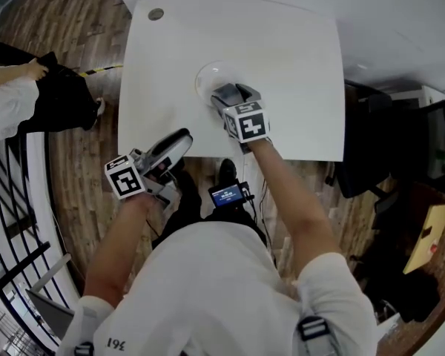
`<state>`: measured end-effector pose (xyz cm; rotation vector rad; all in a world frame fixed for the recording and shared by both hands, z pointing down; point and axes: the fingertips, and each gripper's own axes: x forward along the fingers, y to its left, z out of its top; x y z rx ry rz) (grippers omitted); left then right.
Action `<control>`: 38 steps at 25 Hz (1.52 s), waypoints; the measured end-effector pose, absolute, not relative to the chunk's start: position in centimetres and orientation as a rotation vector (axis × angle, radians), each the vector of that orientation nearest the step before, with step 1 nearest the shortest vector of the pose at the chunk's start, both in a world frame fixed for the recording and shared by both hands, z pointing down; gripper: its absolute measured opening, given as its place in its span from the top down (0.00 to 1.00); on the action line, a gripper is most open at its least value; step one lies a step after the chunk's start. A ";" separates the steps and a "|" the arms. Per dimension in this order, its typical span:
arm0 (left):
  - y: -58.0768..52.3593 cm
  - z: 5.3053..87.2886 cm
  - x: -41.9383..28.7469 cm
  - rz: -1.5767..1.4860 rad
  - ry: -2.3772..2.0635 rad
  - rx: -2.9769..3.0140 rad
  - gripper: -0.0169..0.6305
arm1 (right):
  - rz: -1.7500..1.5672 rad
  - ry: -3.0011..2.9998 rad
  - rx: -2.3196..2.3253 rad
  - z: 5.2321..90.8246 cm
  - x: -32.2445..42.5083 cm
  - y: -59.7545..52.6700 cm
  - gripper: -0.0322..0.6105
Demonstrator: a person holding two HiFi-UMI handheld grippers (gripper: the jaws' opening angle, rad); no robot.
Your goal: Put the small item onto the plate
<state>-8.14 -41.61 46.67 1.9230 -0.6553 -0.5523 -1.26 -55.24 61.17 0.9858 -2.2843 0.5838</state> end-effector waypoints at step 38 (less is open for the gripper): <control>-44.4 49.1 -6.7 -0.518 -0.642 1.863 0.71 | 0.420 -2.142 0.926 65.8 -3.1 -59.4 0.47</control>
